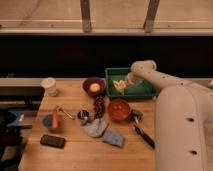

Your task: Place banana in red bowl

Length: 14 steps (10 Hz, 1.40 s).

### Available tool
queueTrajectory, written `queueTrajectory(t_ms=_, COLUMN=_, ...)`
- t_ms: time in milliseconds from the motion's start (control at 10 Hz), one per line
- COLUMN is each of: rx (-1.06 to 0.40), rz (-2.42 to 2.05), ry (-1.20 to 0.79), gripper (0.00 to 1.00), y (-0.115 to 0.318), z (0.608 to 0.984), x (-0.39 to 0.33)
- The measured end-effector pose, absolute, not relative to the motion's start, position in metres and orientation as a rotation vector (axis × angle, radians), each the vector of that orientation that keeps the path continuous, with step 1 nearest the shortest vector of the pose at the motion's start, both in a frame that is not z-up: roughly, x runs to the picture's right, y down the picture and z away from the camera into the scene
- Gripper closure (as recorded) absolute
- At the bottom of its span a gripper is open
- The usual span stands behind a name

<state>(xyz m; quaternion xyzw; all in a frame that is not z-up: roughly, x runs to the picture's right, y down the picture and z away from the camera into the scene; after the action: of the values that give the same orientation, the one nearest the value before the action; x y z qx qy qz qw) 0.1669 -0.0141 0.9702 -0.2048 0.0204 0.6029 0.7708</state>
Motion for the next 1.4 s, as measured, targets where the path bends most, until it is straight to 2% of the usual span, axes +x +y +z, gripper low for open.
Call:
queueTrajectory(t_ms=600, rx=-0.563, rz=1.294, ry=-0.005, gripper=0.2, y=-0.002, z=0.999, x=0.128)
queueTrajectory(t_ms=700, rx=-0.566, rz=1.287, ry=-0.008, gripper=0.25, y=0.002, z=1.0, x=0.125)
queueTrajectory(t_ms=900, rx=-0.57, rz=1.27, ry=-0.02, gripper=0.42, y=0.006, z=0.998, x=0.118)
queueTrajectory(t_ms=1000, rx=-0.573, rz=1.261, ry=-0.025, gripper=0.55, y=0.007, z=0.996, x=0.115)
queueTrajectory(t_ms=1400, rx=-0.574, rz=1.259, ry=-0.02, gripper=0.94, y=0.007, z=0.991, x=0.115)
